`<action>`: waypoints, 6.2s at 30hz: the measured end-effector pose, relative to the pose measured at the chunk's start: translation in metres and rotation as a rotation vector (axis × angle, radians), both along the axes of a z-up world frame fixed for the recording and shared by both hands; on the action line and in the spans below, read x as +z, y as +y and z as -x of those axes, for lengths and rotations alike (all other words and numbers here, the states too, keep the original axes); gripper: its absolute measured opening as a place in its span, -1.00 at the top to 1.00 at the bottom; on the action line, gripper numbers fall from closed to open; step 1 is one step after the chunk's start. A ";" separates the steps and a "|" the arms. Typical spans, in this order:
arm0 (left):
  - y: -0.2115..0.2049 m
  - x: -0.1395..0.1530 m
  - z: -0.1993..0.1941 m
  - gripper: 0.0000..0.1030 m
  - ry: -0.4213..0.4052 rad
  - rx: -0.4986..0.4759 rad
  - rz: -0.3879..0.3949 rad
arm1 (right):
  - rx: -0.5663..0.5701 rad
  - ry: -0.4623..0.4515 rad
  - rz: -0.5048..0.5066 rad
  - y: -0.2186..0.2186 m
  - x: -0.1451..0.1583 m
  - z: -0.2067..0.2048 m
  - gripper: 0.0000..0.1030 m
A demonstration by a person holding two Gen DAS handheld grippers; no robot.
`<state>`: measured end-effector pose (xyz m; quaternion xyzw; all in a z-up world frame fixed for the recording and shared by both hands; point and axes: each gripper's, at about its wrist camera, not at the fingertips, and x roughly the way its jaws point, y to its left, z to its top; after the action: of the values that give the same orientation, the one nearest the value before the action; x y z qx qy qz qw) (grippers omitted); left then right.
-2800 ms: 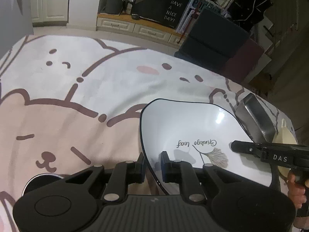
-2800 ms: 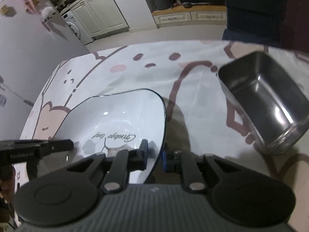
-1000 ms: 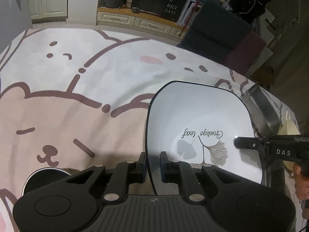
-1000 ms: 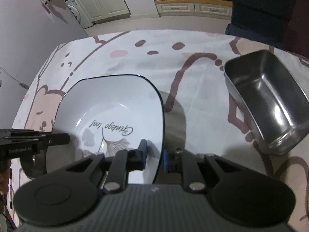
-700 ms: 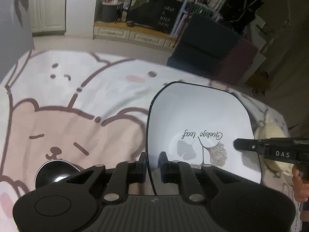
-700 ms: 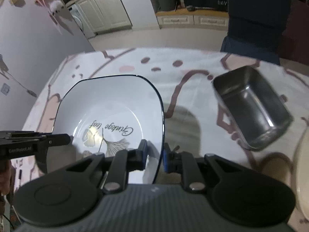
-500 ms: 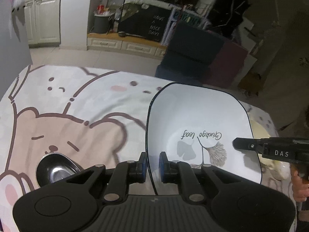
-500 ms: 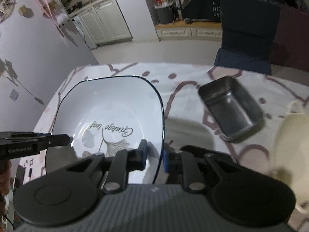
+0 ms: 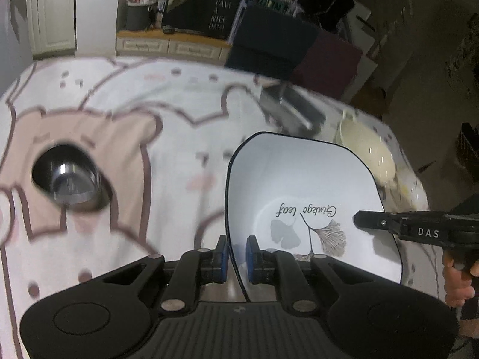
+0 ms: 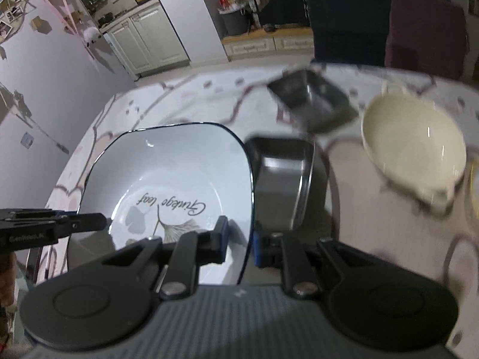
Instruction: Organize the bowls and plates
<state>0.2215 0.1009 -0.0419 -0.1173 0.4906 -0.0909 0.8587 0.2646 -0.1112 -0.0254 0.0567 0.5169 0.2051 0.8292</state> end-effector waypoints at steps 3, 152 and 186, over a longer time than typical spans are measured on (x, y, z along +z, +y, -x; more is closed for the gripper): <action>0.006 -0.018 0.012 0.76 0.035 0.005 0.003 | 0.004 0.040 0.001 0.002 -0.021 0.016 0.62; -0.183 0.018 -0.088 -0.65 -0.218 -0.004 0.114 | -0.370 -0.285 -0.040 -0.189 0.003 -0.019 -0.97; -0.226 -0.081 -0.225 0.87 -0.157 -0.079 0.121 | -0.425 -0.188 0.082 -0.227 -0.078 -0.150 0.83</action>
<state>0.4460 -0.1250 -0.1230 -0.1422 0.4195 -0.1630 0.8816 0.4146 -0.3383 -0.1038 0.1112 0.4217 0.0092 0.8998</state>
